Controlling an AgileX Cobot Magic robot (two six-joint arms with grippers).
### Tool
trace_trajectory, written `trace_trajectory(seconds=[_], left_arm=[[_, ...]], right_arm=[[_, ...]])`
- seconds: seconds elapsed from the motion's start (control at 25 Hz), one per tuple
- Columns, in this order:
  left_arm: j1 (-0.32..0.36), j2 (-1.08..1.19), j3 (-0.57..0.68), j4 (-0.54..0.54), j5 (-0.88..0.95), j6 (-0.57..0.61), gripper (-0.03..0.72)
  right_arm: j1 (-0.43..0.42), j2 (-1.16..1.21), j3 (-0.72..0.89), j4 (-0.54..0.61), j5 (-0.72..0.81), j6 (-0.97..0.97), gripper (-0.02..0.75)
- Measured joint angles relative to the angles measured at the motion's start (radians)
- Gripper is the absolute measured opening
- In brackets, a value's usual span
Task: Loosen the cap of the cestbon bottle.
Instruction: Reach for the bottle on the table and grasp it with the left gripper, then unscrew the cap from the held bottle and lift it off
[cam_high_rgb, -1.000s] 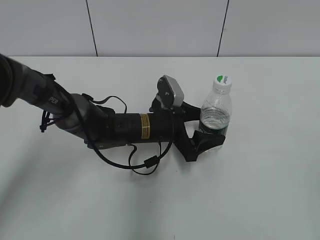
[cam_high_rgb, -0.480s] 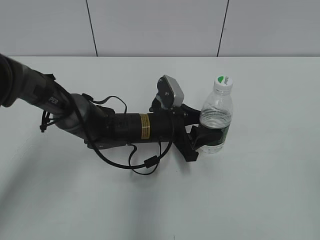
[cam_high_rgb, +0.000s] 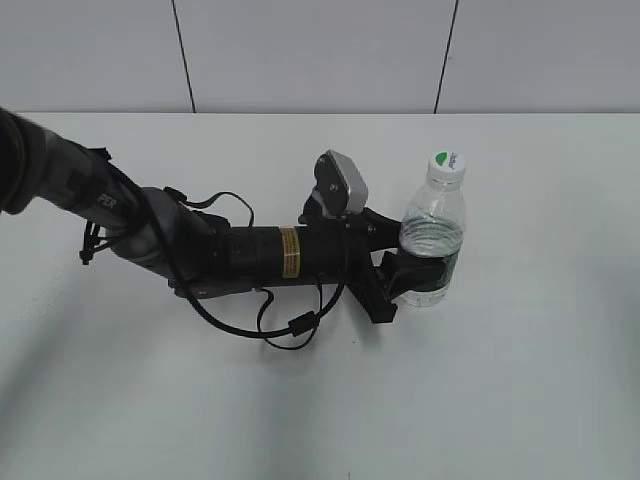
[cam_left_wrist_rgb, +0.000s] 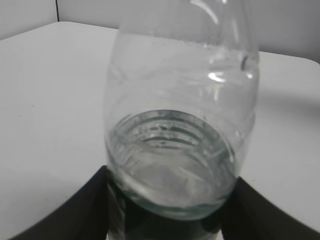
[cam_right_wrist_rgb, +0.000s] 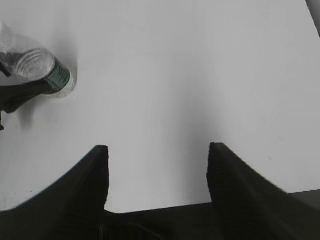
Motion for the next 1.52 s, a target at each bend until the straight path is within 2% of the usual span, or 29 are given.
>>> trace_trajectory(seconds=[0.28, 0.6, 0.72, 0.92, 1.08, 1.24, 1.52], left_arm=[[0.000, 0.000, 0.000, 0.003, -0.002, 0.000, 0.375], [0.000, 0.000, 0.000, 0.012, -0.002, 0.000, 0.375], [0.000, 0.000, 0.000, 0.039, -0.010, 0.000, 0.375], [0.000, 0.000, -0.005, 0.101, -0.022, 0.000, 0.375], [0.000, 0.000, -0.008, 0.109, -0.023, 0.000, 0.374], [0.000, 0.000, -0.008, 0.113, -0.024, 0.000, 0.374], [0.000, 0.000, -0.008, 0.113, -0.024, -0.001, 0.374]], right_arm=[[0.000, 0.404, -0.208, 0.073, 0.037, -0.108, 0.478], [0.009, 0.664, -0.334, 0.155, 0.040, -0.135, 0.478], [0.070, 0.736, -0.388, 0.163, 0.041, -0.141, 0.476], [0.273, 0.859, -0.526, 0.148, 0.044, -0.126, 0.450], [0.389, 0.966, -0.628, 0.120, 0.044, -0.086, 0.445], [0.437, 1.043, -0.665, 0.107, 0.044, -0.059, 0.445], [0.442, 1.084, -0.670, 0.064, 0.044, -0.032, 0.444]])
